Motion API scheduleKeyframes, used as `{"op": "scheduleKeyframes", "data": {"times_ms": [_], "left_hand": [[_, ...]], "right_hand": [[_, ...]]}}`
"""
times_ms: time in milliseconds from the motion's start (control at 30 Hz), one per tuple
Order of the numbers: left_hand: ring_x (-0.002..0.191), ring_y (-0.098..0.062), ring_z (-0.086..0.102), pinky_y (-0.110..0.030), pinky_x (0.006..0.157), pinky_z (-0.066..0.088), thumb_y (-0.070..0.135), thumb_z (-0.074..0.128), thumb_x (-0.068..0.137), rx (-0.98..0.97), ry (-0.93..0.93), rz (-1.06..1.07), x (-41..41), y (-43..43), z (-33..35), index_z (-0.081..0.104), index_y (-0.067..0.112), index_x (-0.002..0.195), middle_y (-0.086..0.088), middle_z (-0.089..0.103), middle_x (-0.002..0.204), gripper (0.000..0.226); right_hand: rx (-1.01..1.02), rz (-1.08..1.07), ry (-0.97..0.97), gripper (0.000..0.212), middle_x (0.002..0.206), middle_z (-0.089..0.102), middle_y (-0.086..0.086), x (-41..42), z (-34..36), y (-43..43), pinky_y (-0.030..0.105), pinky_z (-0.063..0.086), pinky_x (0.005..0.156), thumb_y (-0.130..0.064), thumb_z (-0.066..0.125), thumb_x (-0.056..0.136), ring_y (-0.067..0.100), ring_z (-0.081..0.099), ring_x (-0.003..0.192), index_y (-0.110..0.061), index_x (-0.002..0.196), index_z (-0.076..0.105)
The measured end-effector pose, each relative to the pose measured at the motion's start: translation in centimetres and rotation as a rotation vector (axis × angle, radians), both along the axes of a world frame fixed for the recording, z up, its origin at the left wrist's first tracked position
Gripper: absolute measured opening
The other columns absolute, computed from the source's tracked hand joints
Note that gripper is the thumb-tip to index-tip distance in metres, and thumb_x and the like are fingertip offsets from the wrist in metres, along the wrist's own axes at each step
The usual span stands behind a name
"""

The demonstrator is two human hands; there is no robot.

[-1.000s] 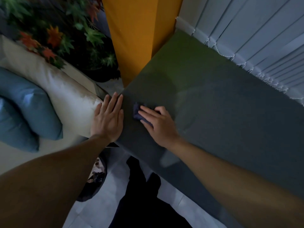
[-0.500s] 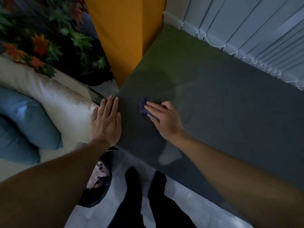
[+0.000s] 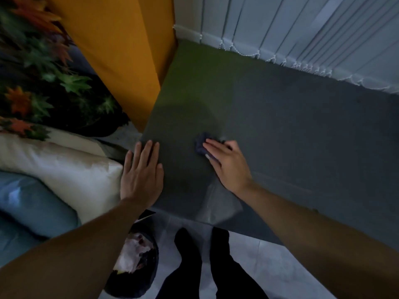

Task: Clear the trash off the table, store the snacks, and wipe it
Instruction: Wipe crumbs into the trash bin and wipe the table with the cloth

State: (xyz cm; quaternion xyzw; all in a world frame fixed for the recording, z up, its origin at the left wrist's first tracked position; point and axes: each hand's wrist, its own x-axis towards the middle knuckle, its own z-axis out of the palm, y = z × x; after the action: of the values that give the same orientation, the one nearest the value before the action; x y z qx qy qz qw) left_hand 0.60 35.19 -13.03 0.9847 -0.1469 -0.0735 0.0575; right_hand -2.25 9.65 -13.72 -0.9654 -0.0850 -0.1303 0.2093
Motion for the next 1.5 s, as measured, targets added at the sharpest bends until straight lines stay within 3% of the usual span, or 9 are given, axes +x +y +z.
{"op": "scheduleKeyframes", "data": {"times_ms": [133,267,333,500,767,967,1200,1400,1500], "left_hand": [[0.143,-0.04,0.026,-0.049,0.12,0.018,0.04,0.03,0.096,-0.011,-0.038,-0.028,2.1,-1.7,0.5,0.032,0.009,0.151,-0.023,0.036,0.146,0.063],[0.146,-0.037,0.02,-0.05,0.121,0.017,0.036,0.033,0.1,-0.014,-0.021,-0.135,4.7,-5.0,0.2,0.026,0.013,0.154,-0.016,0.032,0.152,0.058],[0.148,-0.034,0.016,-0.048,0.122,0.014,0.037,0.031,0.101,-0.023,-0.011,-0.147,6.0,-6.4,0.0,0.024,0.017,0.155,-0.011,0.027,0.157,0.057],[0.151,-0.029,0.008,-0.045,0.123,0.008,0.038,0.026,0.103,-0.041,0.011,-0.124,8.5,-9.4,-0.5,0.018,0.021,0.156,-0.004,0.016,0.163,0.057],[0.151,-0.032,-0.001,-0.052,0.122,0.004,0.048,0.017,0.101,-0.025,0.006,-0.019,9.5,-13.2,-0.9,0.007,0.028,0.157,0.001,0.006,0.165,0.061],[0.152,-0.031,-0.001,-0.054,0.121,0.004,0.051,0.019,0.099,0.021,-0.011,-0.001,9.6,-13.4,-1.0,0.006,0.03,0.157,0.001,0.005,0.165,0.064],[0.152,-0.03,-0.001,-0.054,0.121,0.006,0.052,0.018,0.098,0.055,-0.008,0.003,9.7,-13.6,-1.0,0.006,0.03,0.157,0.002,0.005,0.166,0.064],[0.152,-0.029,-0.004,-0.053,0.121,0.005,0.053,0.015,0.099,0.066,0.005,0.002,9.8,-13.6,-0.8,0.003,0.031,0.157,0.003,0.0,0.166,0.063],[0.152,-0.028,-0.005,-0.053,0.121,0.005,0.054,0.014,0.099,0.07,0.01,0.006,9.8,-13.7,-0.8,0.003,0.033,0.157,0.004,-0.001,0.166,0.062]], "right_hand": [[-0.001,0.071,-0.012,0.03,0.137,0.06,-0.004,-3.3,-0.4,2.2,0.033,0.045,0.093,-0.028,0.053,0.102,0.025,0.055,0.098,-0.018,0.126,0.067],[-0.142,0.296,-0.061,0.029,0.133,0.064,-0.003,-3.7,-0.3,-0.6,0.03,0.044,0.092,-0.023,0.055,0.097,0.021,0.052,0.1,-0.018,0.122,0.07],[-0.158,0.229,-0.044,0.031,0.136,0.062,-0.002,-2.0,-0.3,-2.6,0.032,0.045,0.091,-0.021,0.059,0.096,0.021,0.052,0.102,-0.018,0.125,0.068],[0.042,-0.324,0.002,0.031,0.135,0.062,-0.002,0.5,-0.3,-3.6,0.034,0.046,0.088,-0.024,0.057,0.1,0.026,0.052,0.093,-0.017,0.129,0.065],[-0.091,0.08,0.049,0.034,0.14,0.057,-0.006,1.6,-0.8,-7.0,0.035,0.046,0.093,-0.027,0.055,0.102,0.027,0.056,0.099,-0.022,0.134,0.061],[0.043,-0.387,0.028,0.035,0.138,0.06,-0.003,8.4,-0.6,-7.2,0.034,0.046,0.091,-0.031,0.047,0.103,0.024,0.051,0.101,-0.019,0.131,0.063],[-0.025,0.098,-0.021,0.033,0.138,0.06,-0.004,11.1,-1.3,-9.2,0.043,0.047,0.088,-0.027,0.053,0.101,0.029,0.056,0.103,-0.02,0.131,0.064],[0.04,-0.353,0.04,0.033,0.138,0.059,-0.007,21.2,-0.9,-12.3,0.037,0.039,0.089,-0.032,0.046,0.102,0.029,0.05,0.108,-0.025,0.129,0.063],[0.071,-0.268,0.033,0.033,0.137,0.06,-0.004,22.1,-0.4,-10.2,0.039,0.043,0.091,-0.031,0.049,0.1,0.03,0.05,0.107,-0.022,0.128,0.064]]}}
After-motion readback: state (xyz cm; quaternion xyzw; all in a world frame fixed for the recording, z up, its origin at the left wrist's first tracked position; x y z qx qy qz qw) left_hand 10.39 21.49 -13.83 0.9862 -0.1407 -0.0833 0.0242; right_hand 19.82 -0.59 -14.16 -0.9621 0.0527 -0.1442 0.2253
